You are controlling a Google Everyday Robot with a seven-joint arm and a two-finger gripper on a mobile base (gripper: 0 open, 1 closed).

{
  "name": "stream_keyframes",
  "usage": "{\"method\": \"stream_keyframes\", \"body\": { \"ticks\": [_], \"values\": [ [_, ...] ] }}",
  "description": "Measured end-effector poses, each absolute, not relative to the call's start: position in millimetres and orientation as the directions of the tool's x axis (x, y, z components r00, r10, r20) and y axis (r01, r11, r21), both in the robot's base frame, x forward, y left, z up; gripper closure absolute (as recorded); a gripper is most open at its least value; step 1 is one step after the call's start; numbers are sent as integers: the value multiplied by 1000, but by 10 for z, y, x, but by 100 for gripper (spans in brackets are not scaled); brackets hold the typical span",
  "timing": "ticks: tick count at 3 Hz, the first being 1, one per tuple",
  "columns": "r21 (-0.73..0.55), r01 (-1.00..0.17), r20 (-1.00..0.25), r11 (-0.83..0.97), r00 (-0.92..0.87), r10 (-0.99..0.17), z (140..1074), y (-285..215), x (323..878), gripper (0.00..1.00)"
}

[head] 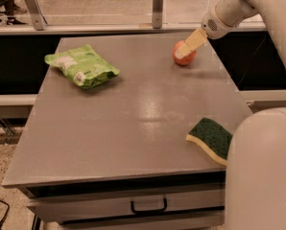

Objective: Move apple near sponge

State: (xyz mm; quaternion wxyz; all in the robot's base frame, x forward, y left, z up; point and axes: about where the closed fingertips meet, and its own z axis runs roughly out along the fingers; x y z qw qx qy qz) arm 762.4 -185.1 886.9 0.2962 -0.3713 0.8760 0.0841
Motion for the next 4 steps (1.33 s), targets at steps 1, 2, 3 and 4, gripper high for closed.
{"method": "stream_keyframes", "body": {
  "ticks": [1, 2, 3, 4],
  "values": [
    [-41, -699, -578, 714, -567, -587, 8757, -1759, 7664, 0],
    [-26, -699, -564, 714, -580, -588, 8690, -1702, 7674, 16],
    [-23, -703, -557, 711, -581, -593, 8709, -1682, 7625, 47],
    [-32, -721, -560, 692, -561, -610, 8809, -1653, 7500, 78]
  ]
}}
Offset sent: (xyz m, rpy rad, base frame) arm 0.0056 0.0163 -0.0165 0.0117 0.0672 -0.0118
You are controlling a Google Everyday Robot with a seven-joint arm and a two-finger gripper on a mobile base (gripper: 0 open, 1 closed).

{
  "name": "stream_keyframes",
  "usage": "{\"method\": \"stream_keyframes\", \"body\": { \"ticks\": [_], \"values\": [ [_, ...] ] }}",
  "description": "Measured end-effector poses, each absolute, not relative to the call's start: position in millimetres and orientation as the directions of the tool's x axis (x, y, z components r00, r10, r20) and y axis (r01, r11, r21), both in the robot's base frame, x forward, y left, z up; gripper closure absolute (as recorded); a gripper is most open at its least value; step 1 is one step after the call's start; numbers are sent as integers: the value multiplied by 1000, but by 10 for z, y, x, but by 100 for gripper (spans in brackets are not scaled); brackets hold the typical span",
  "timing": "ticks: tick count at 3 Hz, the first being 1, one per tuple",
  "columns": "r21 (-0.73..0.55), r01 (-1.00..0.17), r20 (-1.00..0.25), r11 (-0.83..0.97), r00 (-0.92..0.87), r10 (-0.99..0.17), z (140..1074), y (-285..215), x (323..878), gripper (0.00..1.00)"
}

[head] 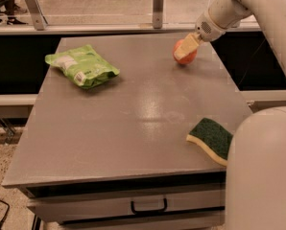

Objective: Move apple near sponge

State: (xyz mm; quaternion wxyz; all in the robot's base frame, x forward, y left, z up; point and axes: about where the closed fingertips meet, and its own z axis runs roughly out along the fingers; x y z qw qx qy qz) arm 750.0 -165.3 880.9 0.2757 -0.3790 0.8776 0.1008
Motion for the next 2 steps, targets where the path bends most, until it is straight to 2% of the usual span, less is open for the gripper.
{"method": "stream_keyframes", "body": {
  "ticks": [1, 2],
  "values": [
    [-54, -753, -566, 656, -518, -641, 8978, -1578, 7328, 99],
    [-92, -796, -595, 598, -438, -674, 9292, -1493, 6847, 100]
  ]
}}
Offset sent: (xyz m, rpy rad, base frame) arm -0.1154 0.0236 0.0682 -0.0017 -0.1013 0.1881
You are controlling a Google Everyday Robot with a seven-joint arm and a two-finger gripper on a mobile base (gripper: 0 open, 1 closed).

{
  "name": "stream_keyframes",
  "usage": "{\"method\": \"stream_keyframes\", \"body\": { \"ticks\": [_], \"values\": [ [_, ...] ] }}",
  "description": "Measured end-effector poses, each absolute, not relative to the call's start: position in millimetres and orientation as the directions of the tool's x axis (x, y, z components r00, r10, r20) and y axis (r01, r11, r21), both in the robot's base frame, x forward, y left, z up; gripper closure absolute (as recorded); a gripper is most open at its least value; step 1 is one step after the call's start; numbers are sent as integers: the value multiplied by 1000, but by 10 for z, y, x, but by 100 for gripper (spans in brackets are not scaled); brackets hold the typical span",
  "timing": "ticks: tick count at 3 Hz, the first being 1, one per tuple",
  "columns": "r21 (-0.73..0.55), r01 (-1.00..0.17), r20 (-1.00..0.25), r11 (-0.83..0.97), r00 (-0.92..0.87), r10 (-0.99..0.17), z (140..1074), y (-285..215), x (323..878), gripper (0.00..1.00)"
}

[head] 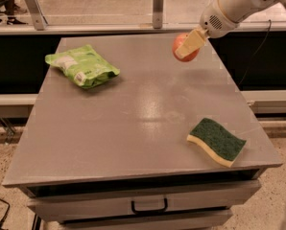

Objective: Move apple near sponge

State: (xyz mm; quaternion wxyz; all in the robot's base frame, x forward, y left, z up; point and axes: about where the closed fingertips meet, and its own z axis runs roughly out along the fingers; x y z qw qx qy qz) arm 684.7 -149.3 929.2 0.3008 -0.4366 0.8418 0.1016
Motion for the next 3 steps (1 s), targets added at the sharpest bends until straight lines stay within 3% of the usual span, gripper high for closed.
{"method": "stream_keyframes", "body": {
  "ticks": [3],
  "values": [
    [-67, -831, -591, 552, -413, -693, 9084, -1163, 5789, 100]
  ]
}}
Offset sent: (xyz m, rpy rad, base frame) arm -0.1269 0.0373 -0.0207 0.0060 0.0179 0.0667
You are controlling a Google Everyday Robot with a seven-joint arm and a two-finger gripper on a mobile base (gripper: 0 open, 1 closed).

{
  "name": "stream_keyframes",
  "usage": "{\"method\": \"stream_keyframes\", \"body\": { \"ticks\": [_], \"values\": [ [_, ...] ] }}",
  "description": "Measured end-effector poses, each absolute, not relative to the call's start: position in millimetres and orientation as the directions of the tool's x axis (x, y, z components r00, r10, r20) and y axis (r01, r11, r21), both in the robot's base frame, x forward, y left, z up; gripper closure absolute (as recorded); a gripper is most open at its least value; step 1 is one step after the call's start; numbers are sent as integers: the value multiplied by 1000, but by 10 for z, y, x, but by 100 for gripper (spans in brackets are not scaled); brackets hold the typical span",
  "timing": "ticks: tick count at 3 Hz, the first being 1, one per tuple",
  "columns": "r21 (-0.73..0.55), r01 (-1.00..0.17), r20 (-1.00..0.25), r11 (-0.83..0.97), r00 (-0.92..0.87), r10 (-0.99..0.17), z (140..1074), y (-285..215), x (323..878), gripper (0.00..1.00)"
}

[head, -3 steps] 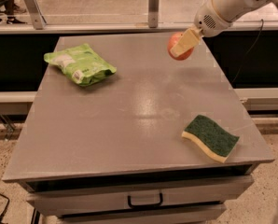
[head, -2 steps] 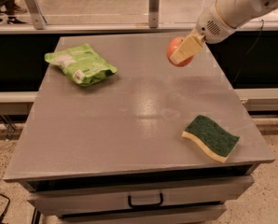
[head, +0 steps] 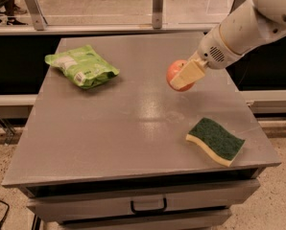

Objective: Move apple near sponge

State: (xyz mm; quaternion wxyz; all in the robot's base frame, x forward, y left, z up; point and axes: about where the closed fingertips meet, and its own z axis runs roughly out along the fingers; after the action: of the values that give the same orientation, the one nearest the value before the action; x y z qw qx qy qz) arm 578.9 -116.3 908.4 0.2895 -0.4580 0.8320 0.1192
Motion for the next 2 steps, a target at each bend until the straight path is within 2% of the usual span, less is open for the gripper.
{"method": "stream_keyframes", "body": {
  "ticks": [2],
  "values": [
    [-20, -837, -557, 546, -444, -701, 8861, -1059, 5416, 100]
  ]
}}
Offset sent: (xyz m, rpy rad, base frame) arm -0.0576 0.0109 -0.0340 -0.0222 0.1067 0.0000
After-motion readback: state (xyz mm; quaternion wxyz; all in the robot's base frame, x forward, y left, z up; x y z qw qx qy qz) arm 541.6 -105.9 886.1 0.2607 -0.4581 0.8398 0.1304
